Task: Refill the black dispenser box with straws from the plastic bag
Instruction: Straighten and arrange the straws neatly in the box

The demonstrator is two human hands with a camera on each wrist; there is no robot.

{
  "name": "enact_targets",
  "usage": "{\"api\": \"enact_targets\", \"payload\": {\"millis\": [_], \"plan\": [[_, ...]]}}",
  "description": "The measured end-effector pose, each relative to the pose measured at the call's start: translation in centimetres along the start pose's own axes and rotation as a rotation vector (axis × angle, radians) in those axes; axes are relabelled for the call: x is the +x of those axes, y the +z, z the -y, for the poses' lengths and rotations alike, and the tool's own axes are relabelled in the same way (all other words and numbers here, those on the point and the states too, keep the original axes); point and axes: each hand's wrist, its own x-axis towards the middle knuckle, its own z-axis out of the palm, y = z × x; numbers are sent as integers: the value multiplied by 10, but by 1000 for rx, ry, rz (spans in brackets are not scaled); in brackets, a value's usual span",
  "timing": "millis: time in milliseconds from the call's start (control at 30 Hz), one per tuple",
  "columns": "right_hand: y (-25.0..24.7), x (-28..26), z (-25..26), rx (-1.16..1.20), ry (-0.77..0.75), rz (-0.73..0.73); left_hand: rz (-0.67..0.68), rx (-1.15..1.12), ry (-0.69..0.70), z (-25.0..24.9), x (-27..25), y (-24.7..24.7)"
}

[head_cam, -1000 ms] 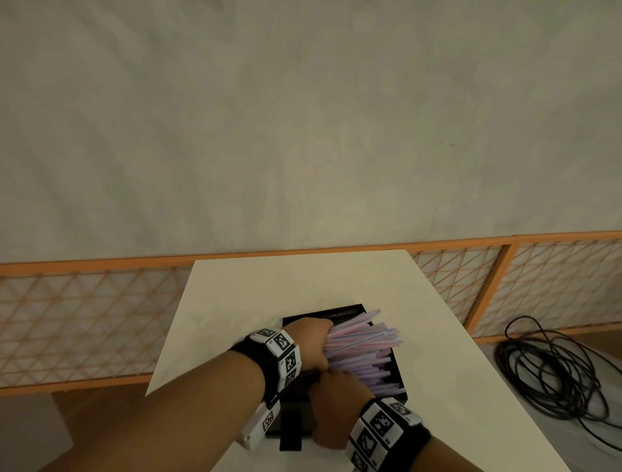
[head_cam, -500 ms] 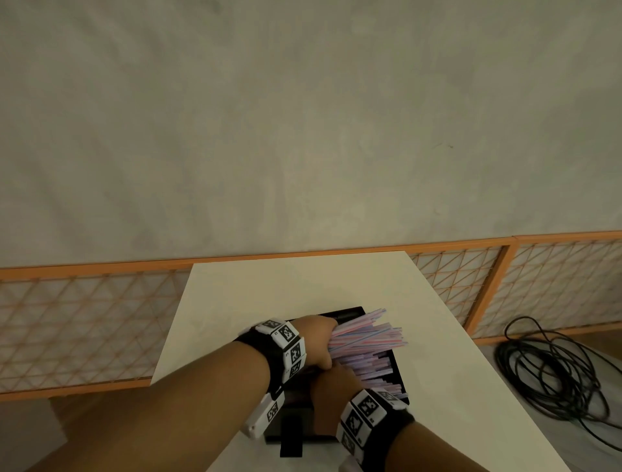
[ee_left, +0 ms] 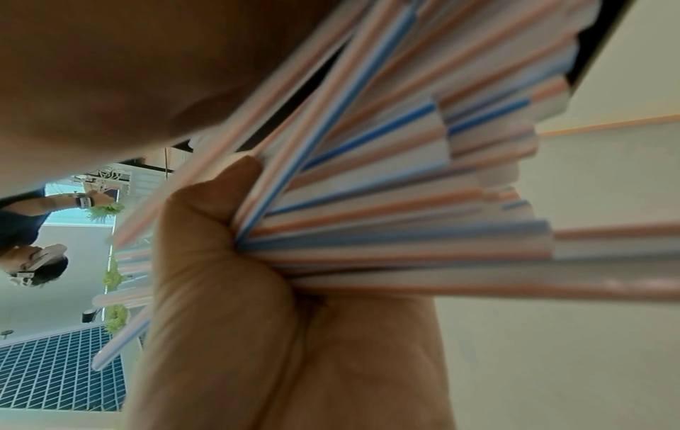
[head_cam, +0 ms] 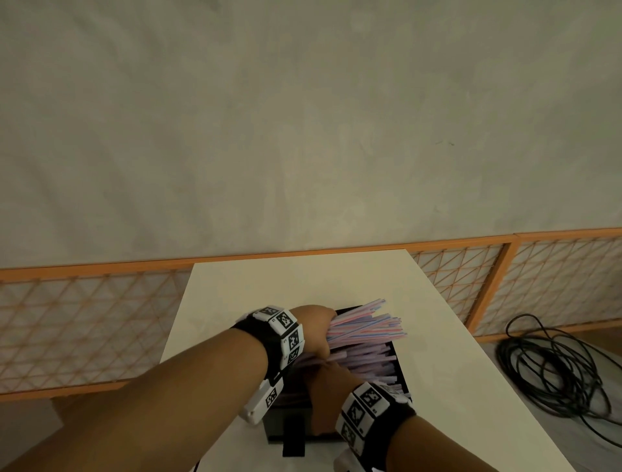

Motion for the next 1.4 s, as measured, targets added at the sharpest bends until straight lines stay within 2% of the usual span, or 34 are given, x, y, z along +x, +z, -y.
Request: {"api": "enact_targets", "payload": {"millis": [100, 233, 333, 533, 800, 1100, 1300, 1400], "plan": [[-2, -2, -5, -110, 5, -42, -23, -11, -1, 0, 0, 0], [-8, -7, -11, -204, 75, 38, -24, -6, 0, -1, -1, -2], [-12, -8, -11, -156, 90, 96, -19, 1, -26, -3, -2, -1], [-11, -3, -11, -46, 68, -22, -17, 10, -41, -2, -1, 2], [-8, 12, -13, 30, 232, 134, -18, 7, -45, -3, -3, 3], [-23, 1, -19, 100, 111, 173, -43, -7, -42, 0, -4, 5], [-24, -8, -27, 248, 33, 15, -40, -17, -22, 0, -5, 2], [-29, -9, -29, 141, 22, -1, -48, -32, -12, 2, -5, 0]]}}
